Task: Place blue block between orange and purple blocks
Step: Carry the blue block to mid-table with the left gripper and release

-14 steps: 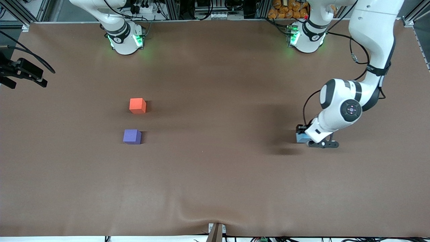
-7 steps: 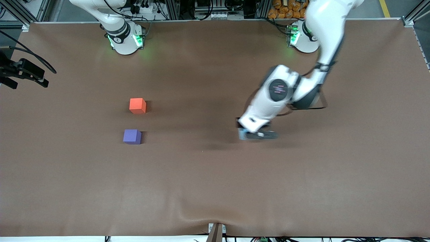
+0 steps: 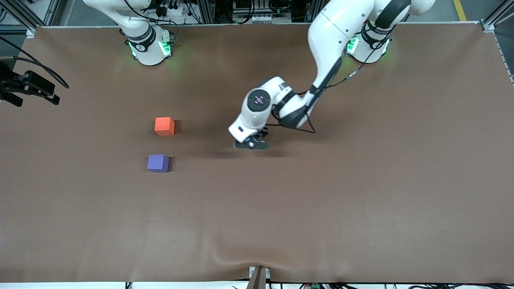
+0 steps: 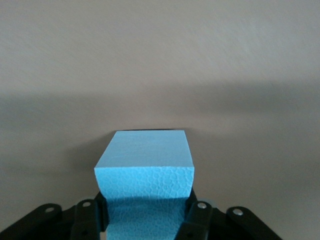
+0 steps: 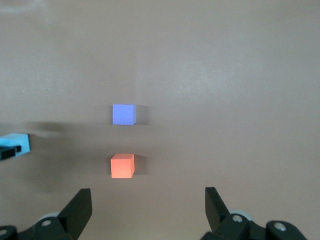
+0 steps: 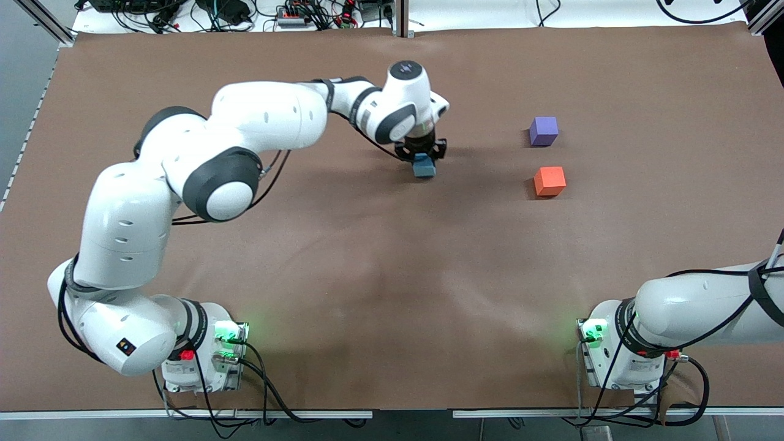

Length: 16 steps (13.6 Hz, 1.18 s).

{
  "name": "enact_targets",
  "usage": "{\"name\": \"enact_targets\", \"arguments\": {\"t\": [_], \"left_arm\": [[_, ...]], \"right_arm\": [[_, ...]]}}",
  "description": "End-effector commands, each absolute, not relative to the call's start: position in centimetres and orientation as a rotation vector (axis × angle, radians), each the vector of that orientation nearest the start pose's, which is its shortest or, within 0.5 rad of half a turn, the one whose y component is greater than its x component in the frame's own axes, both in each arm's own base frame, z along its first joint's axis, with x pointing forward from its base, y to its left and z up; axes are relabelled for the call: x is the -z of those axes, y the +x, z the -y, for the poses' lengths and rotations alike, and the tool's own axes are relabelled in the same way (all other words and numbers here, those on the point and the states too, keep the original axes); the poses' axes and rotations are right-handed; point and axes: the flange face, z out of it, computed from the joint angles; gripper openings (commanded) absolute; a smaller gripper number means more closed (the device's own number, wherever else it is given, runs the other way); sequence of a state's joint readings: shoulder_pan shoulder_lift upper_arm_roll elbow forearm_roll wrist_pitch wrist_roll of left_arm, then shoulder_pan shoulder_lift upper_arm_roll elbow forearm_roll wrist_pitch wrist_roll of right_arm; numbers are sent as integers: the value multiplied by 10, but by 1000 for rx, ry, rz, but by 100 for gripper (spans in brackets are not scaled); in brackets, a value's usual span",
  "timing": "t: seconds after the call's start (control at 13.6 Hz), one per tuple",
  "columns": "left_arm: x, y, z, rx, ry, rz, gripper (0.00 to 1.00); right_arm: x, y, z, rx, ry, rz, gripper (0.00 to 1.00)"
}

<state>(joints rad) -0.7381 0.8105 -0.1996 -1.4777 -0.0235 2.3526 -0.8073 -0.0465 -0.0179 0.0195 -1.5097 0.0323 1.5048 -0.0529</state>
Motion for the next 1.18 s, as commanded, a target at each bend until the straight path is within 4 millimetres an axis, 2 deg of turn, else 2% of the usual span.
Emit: {"name": "enact_targets", "arguments": {"t": [0.0, 0.15, 0.29, 0.44, 0.51, 0.59, 0.66, 0.81, 0.96, 1.03, 1.1], "left_arm": [[-227, 450, 578, -46, -3284, -101, 100], [-261, 470, 567, 25, -3305, -65, 100], [-318, 497, 542, 129, -3300, -7, 100], [-371, 530, 500, 229, -3273, 73, 100], [-391, 548, 475, 258, -3254, 126, 100], [-408, 558, 455, 262, -3247, 154, 100], [-424, 572, 427, 255, -3233, 193, 100], [-449, 598, 364, 216, -3201, 199, 100], [-461, 615, 308, 176, -3173, 256, 100], [-465, 622, 275, 176, -3165, 293, 100], [-472, 624, 244, 177, -3162, 277, 100]], "right_arm": [[-659, 540, 9, 24, -3108, 61, 100], [-657, 541, 10, 21, -3108, 59, 100], [-651, 544, 10, 2, -3109, 63, 100], [-638, 553, 10, -26, -3109, 67, 100], [-625, 560, 9, -67, -3110, 71, 100], [-616, 564, 5, -93, -3104, 78, 100], [-608, 565, -15, -127, -3101, 132, 100], [-599, 560, -70, -198, -3101, 200, 100], [-589, 555, -137, -216, -3096, 8, 100], [-578, 556, -163, -247, -3046, -95, 100], [-570, 556, -186, -258, -3008, -126, 100]]}}
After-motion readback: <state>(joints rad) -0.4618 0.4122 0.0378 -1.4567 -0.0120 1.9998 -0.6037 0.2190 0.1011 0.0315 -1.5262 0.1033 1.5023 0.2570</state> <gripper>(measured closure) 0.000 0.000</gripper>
